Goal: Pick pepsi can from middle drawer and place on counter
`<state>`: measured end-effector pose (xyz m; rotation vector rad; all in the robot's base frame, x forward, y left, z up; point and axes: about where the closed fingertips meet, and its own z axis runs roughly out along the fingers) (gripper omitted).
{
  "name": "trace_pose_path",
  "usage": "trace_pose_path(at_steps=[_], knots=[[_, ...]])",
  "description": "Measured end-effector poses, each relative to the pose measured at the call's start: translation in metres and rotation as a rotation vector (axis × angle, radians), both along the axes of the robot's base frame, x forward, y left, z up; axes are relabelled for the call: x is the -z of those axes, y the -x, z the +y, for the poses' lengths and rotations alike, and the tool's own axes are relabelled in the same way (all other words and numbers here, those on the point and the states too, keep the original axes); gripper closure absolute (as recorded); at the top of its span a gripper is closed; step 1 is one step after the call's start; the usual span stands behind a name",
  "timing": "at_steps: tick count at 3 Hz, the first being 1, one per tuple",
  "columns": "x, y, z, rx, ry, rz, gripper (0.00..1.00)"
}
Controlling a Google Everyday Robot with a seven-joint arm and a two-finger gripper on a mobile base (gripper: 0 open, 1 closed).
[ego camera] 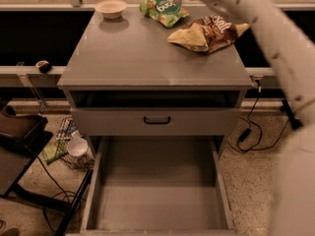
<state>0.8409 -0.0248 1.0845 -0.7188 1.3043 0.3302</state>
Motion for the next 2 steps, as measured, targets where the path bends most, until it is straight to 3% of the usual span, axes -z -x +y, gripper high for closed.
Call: trace_pose_path(at_steps=[1, 2], knots=[[-0.067, 0.095, -0.008, -0.02, -0.008, -0.077, 1.0], [-0.053, 0.171, 0.016, -0.122, -0.018, -0.018, 1.0]])
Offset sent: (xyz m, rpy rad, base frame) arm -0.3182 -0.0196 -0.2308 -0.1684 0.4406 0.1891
